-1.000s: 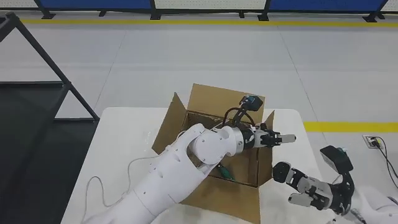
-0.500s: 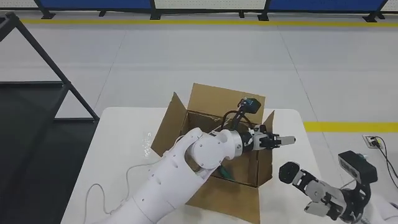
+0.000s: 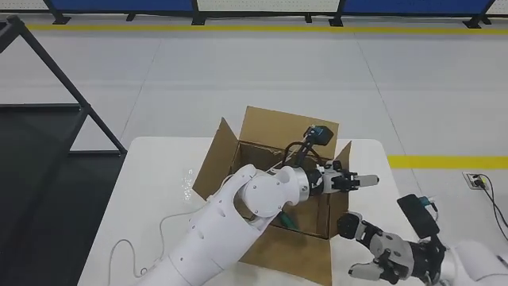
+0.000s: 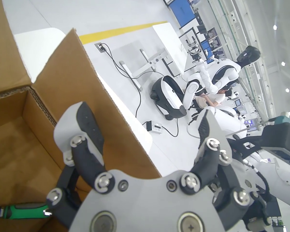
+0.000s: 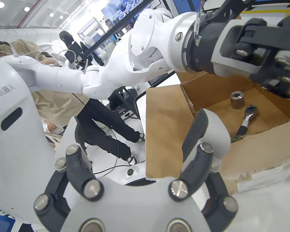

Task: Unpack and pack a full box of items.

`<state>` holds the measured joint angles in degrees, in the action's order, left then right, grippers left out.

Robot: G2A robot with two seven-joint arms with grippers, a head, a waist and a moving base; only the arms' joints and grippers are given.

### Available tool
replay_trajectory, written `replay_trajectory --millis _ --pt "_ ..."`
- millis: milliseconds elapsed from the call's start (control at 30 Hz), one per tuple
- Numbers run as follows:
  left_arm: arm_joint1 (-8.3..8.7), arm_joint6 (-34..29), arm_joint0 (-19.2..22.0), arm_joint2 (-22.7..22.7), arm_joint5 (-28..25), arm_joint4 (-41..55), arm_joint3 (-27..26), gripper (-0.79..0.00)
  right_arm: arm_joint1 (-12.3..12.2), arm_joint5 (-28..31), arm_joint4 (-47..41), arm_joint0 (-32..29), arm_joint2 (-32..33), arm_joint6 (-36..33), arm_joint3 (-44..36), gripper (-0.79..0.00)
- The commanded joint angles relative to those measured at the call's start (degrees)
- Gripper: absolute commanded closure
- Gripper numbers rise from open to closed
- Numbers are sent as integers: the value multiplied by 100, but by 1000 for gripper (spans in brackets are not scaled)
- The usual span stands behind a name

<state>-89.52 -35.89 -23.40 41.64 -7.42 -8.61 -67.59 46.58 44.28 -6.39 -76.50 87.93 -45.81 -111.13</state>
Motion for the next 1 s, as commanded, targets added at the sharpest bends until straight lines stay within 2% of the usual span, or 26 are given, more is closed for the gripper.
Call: replay_trajectory --millis 0,267,500,733,967 --pt "-8 -18 0 23 -5 -2 -2 -785 5 -137 262 -76 57 118 -93 -785" --pt "0 -69 -85 182 -67 -109 -93 -785 33 -609 1062 -546 377 728 -415 -785" --pt "133 -221 -439 523 -76 -346 -493 -785 58 -973 1300 -859 649 1121 -494 -785" --pt "391 -353 -1281 1108 -130 -816 -1680 -785 86 -1480 1455 -836 713 1314 -430 -785" --pt "727 -523 -2409 2279 -238 -1271 -3128 -785 117 -1949 1415 -478 466 1232 -50 -785"
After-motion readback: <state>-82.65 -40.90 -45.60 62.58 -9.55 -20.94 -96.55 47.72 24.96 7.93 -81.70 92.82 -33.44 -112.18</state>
